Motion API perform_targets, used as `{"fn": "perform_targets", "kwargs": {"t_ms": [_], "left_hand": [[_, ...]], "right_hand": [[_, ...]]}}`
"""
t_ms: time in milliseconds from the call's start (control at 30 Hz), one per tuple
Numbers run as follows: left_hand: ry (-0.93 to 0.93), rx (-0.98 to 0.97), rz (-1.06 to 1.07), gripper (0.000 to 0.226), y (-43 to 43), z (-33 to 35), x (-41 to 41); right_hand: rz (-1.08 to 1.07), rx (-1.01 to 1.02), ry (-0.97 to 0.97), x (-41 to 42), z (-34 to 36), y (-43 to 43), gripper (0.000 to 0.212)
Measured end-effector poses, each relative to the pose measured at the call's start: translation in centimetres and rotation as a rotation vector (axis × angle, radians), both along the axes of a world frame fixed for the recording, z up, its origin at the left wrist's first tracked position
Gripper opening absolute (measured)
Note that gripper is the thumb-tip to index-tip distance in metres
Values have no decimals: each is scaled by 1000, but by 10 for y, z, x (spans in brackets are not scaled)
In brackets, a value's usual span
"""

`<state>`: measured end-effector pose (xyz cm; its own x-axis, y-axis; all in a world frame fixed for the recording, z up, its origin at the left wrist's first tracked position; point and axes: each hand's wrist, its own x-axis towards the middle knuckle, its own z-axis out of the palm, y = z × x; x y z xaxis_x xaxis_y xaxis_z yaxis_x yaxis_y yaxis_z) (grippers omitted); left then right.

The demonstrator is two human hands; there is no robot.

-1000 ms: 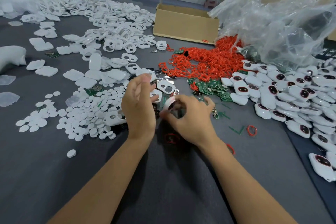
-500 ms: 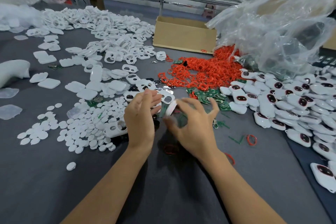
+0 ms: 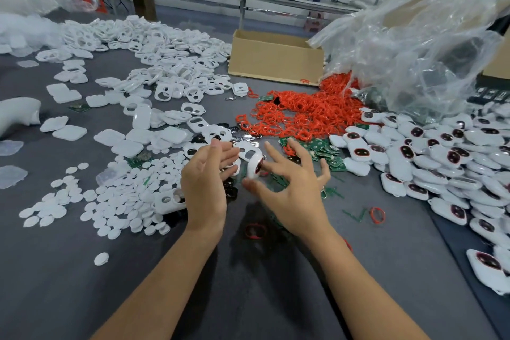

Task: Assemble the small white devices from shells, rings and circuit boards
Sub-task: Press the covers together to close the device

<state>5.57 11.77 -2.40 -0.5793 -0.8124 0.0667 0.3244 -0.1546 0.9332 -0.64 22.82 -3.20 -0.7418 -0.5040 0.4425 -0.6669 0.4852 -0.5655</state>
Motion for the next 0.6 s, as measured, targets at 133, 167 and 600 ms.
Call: {"fn": "perform_targets", "kwargs": {"t_ms": [133, 167, 600], "left_hand": [[-4, 9, -15, 30, 1, 1, 0], [0, 11, -20, 30, 0, 1, 0], [-19, 8, -37, 26, 3, 2, 0]], "right_hand": [[-32, 25, 82, 1, -2, -1, 34], [-68, -34, 119, 1, 1, -1, 35], [-69, 279, 135, -1, -3, 0, 34]]}}
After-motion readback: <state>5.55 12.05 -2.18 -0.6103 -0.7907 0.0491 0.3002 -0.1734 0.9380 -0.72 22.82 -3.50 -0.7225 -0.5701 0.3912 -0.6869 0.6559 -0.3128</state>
